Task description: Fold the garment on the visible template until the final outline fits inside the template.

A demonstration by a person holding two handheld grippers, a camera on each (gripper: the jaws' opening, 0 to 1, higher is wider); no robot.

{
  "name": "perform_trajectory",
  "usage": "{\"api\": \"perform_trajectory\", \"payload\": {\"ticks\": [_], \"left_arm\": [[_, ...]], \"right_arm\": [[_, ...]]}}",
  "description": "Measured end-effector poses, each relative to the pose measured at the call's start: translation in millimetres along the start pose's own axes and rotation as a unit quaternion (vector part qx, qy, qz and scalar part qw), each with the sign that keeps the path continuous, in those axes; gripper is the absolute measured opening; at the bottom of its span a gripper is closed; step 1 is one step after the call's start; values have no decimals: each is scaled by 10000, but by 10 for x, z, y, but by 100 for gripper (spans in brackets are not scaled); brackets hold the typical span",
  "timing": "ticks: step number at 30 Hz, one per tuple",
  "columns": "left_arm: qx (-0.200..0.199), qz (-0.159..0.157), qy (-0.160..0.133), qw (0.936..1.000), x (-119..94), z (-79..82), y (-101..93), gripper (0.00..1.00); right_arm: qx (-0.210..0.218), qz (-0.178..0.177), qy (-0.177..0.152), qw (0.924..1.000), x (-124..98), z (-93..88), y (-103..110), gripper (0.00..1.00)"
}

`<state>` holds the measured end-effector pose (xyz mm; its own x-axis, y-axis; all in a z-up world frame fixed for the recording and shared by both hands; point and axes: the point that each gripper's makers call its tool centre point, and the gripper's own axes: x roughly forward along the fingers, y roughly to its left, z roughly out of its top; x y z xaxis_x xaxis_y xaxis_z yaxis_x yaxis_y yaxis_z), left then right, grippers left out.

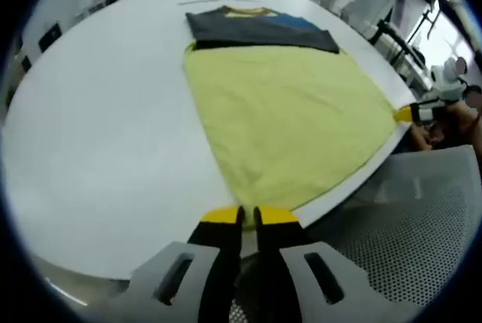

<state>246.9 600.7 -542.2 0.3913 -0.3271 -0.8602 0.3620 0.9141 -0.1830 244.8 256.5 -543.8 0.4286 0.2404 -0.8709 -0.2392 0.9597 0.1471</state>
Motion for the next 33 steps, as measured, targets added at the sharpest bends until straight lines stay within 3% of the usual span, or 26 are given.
{"api": "perform_trajectory", "payload": {"ticks": [15,33], "left_arm": [[191,63,59,9998,-107,-10,25,0],[649,16,294,9975,-258,-212,-27,0]], "right_arm": [[-94,120,28,9999,-50,-48,49,0],[-128,248,77,9996,-158,-258,173,0]]}}
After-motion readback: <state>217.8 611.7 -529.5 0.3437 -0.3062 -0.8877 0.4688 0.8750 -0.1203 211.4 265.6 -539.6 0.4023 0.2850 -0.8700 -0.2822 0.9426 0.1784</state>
